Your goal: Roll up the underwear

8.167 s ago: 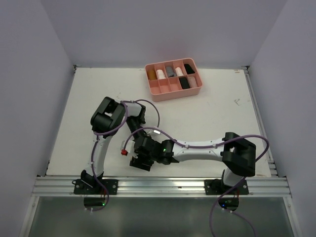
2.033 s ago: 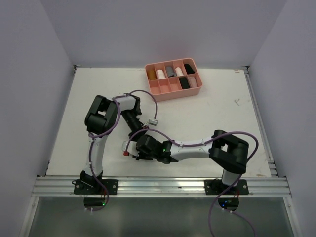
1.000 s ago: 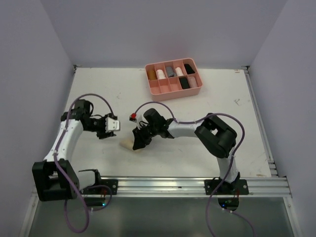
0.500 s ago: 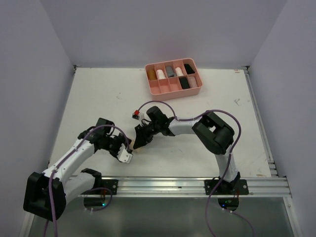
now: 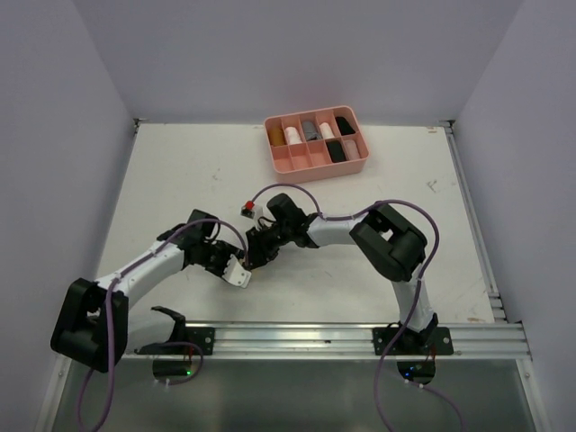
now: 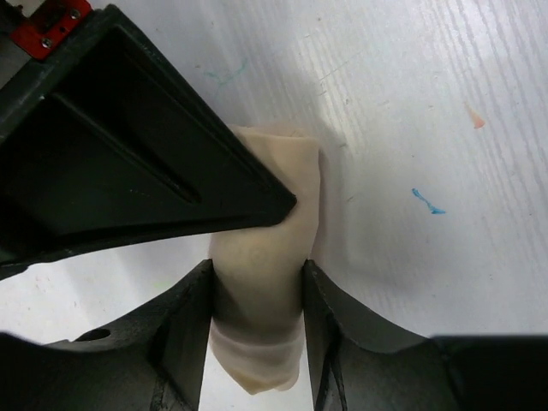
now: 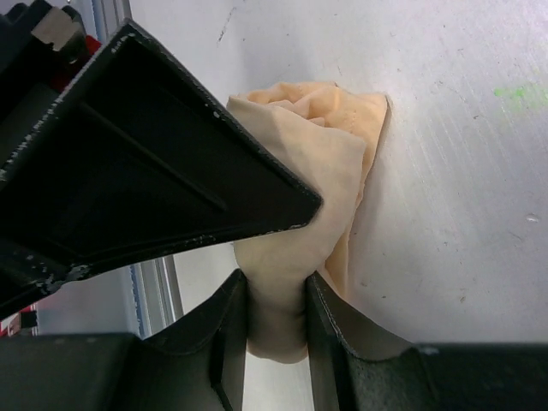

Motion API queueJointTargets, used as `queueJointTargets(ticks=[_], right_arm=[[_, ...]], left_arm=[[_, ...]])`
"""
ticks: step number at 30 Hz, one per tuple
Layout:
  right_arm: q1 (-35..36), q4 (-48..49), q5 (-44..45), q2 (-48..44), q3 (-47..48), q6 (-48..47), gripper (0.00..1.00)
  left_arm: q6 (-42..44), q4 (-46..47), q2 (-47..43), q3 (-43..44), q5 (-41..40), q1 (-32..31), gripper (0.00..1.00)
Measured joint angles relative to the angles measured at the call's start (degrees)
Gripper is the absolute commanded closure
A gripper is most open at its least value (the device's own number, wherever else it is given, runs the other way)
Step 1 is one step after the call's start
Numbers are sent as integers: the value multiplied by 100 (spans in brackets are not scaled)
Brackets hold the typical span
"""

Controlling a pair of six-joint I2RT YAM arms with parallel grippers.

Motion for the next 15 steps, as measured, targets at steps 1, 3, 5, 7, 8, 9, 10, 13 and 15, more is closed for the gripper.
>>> queueJointTargets(ticks=[1, 3, 5, 7, 8, 9, 10, 13, 15], right_arm=[[0, -2, 4, 0, -2, -4, 100], [-13, -17, 20, -7, -4, -7, 96], [-35, -22, 26, -26, -28, -9, 79], [-68, -79, 68, -74, -52, -17, 67], [-107, -131, 105, -120, -70, -31, 59], [-140, -199, 173, -179, -98, -57, 56], [-181, -295, 262, -256, -129, -87, 53], [-334, -717, 649, -568, -267, -238, 38], [-439, -1045, 890, -870, -378, -339, 36]], left_arm=[[-2, 0, 144, 46, -2, 0, 57], [-22, -90, 402, 227, 0, 0, 63], [-59, -216, 658, 407, 9, 0, 70], [-66, -339, 892, 590, 48, 0, 75], [-70, -409, 1036, 699, 83, 0, 80], [-83, -463, 1176, 813, 138, 0, 82], [-103, -494, 1300, 909, 190, -4, 85], [-109, -581, 1600, 1141, 319, -26, 90], [-118, -699, 1788, 1303, 354, -28, 93]])
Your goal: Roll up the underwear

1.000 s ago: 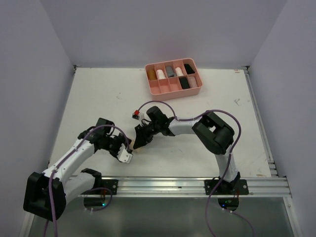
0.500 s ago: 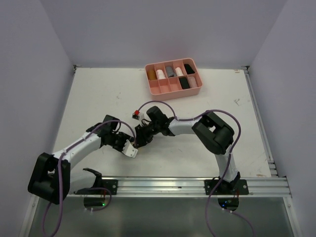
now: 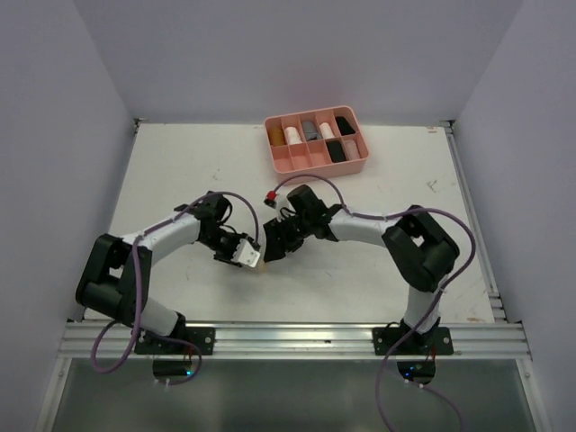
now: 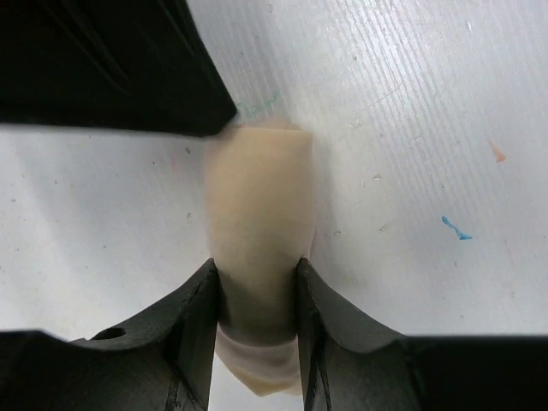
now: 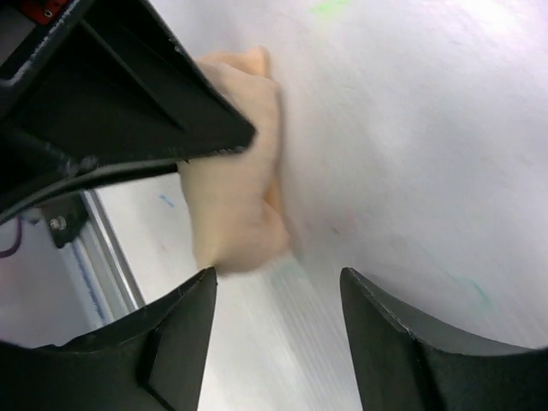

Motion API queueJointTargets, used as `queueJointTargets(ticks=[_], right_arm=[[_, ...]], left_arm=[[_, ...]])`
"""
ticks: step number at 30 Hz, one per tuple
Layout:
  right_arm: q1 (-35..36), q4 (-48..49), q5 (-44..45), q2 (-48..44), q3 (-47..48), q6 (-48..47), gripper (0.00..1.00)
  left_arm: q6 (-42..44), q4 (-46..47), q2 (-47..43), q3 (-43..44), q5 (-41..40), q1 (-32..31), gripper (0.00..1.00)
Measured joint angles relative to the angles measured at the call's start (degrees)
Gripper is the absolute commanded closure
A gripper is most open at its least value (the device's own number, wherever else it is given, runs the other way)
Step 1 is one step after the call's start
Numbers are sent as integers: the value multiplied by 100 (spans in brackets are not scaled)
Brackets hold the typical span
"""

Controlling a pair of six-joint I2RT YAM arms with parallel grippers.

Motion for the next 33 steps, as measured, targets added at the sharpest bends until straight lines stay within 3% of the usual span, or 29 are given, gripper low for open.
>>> queueJointTargets(ticks=[7, 12, 16, 22, 27, 31, 33], right_arm=[[-247, -839, 1158, -1823, -490, -407, 38], [-52, -1082, 1665, -3508, -960, -686, 56], [782, -1303, 2446, -4089, -968, -1075, 67], [2118, -1539, 3432, -3801, -909, -1766, 73], [2844, -1519, 4009, -2643, -466, -2343, 55], [2973, -1217, 4183, -1937, -369, -2684, 40], [2968, -1034, 4306, -1670, -369, -2815, 37]], left_arm=[[-199, -450, 555, 525, 20, 4, 96], [-413, -876, 1075, 1023, 68, 9, 96], [-608, -1279, 1532, 1449, 149, 33, 96], [-879, -1639, 1917, 1860, 229, 48, 96], [-988, -1729, 2002, 1967, 236, 48, 96], [-1034, -1770, 2044, 2015, 236, 48, 96], [-1040, -1779, 2050, 2024, 236, 48, 96]])
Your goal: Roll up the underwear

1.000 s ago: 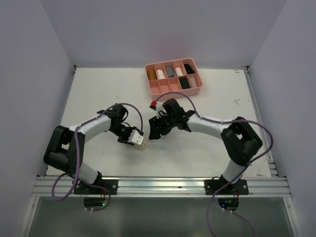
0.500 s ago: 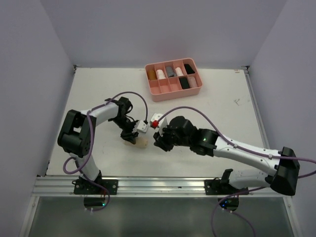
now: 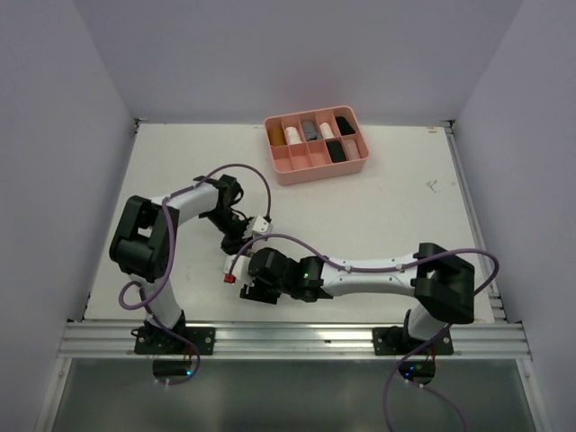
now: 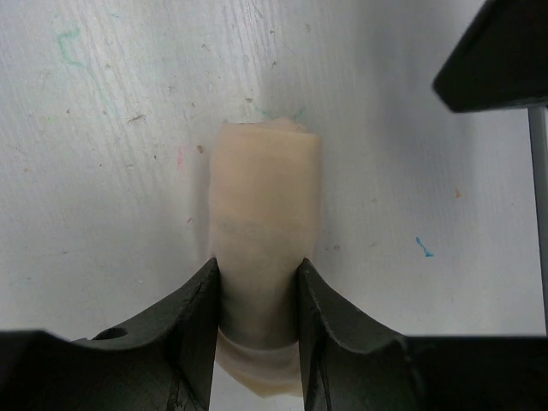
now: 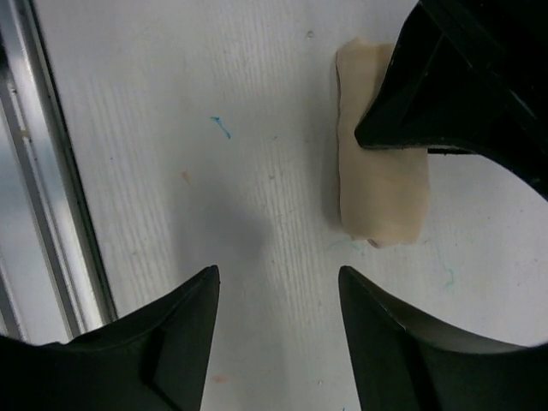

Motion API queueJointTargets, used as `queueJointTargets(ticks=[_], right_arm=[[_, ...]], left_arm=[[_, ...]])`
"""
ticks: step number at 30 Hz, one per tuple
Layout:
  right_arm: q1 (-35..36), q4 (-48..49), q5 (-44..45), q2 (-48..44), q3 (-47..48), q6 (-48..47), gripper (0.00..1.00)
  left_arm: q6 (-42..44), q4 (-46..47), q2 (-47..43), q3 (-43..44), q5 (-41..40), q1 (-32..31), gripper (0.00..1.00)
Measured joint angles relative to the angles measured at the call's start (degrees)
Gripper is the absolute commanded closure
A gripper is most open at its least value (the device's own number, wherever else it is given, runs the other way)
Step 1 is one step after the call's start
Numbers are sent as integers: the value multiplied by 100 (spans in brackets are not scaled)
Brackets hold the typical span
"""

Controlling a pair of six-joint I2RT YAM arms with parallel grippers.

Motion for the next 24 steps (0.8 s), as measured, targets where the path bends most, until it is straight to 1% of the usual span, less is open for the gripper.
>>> queueJointTargets(ticks=[3, 10, 24], right_arm=[[-4, 348, 179, 267, -31, -184, 34], [-7, 1141, 597, 452, -201, -476, 34], [-352, 1652, 885, 966, -216, -531, 32]], left_arm=[[-4, -22, 13, 24, 0, 0, 96], [-11, -83, 70, 87, 0, 0, 96], [-15, -142, 122, 149, 0, 0, 96]])
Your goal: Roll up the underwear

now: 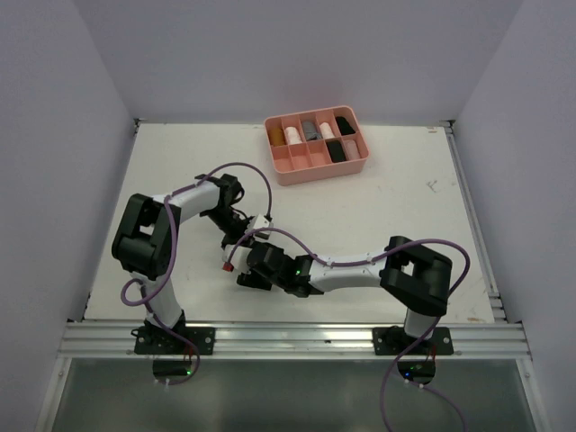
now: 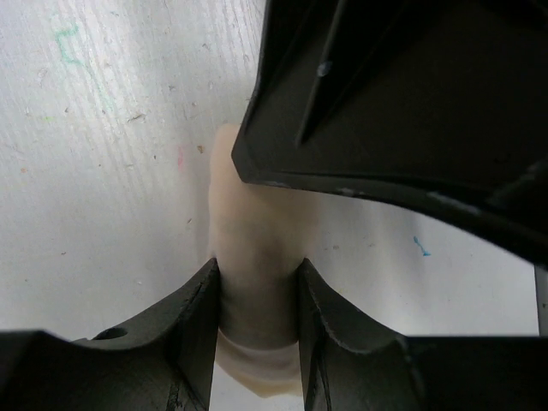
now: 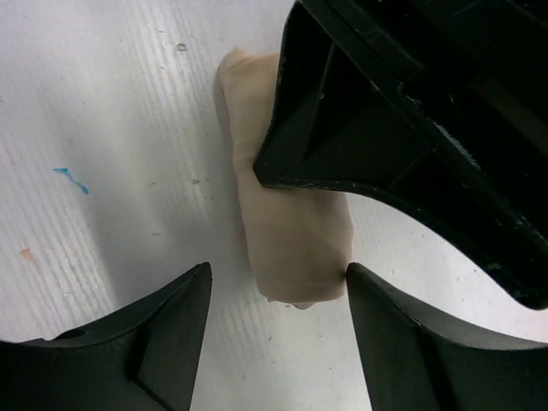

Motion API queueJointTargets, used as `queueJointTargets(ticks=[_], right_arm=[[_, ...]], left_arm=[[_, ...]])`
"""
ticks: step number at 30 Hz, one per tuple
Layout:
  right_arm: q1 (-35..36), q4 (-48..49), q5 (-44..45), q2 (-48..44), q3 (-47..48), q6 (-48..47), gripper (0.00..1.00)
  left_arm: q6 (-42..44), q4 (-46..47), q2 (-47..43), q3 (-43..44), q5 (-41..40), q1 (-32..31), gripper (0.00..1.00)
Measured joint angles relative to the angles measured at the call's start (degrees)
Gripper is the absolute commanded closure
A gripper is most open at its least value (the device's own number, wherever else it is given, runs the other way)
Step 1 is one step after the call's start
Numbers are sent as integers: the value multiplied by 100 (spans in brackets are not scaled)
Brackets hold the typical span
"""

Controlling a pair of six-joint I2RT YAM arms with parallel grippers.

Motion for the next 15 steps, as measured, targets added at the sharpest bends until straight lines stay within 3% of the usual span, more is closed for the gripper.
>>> queueJointTargets(ticks=[10, 15], right_arm=[[-186, 280, -129, 199, -11, 26, 32], [-275, 398, -243, 267, -11, 96, 40]], left_arm=[[0, -44, 52, 50, 20, 26, 96], [-35, -76, 118, 101, 70, 72, 96]])
